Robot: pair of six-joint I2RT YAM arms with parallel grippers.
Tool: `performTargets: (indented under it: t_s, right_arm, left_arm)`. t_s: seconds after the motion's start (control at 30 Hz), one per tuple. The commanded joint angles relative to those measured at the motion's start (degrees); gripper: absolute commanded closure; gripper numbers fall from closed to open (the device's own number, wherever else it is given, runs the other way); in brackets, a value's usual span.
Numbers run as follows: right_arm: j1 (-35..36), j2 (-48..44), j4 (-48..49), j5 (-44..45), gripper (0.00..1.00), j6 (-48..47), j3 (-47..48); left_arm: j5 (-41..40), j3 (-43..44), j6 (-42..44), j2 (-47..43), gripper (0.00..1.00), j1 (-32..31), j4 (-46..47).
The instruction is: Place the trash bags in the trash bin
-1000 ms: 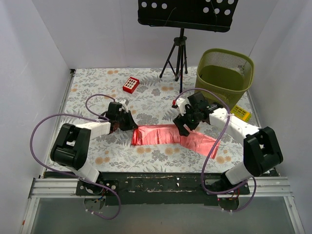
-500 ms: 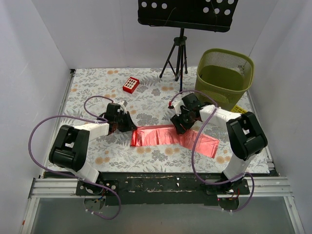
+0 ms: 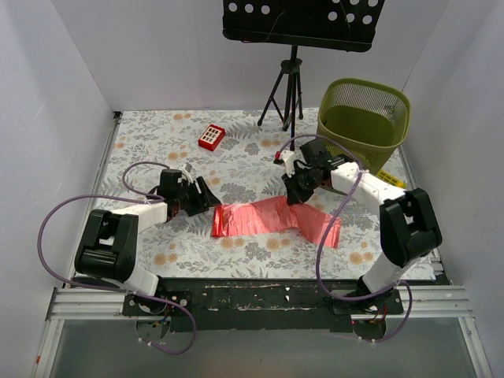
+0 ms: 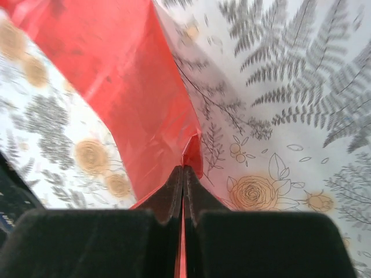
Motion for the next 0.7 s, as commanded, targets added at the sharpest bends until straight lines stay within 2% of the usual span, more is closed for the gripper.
performTargets:
  t_s: [0.0, 0.2, 0.67]
  right_arm:
    - [-0.11, -6.61, -5.43, -7.02, 0.99, 2.70, 5.82]
    - [-0.19, -11.10, -9.30, -10.98, 0.99, 2.54, 8.02]
    - [-0.19, -14.18, -19.68, -12.65, 0.99, -3.79, 21.81]
  left_arm:
    - [1.29, -5.61, -1.65, -0.67, 0.43, 1.18, -4.44]
    - [2.61, -5.88, -2.10, 1.52, 0.44, 1.36, -3.65]
    - [5.16, -8.08, -3.59, 3.55, 0.45, 1.36, 1.80]
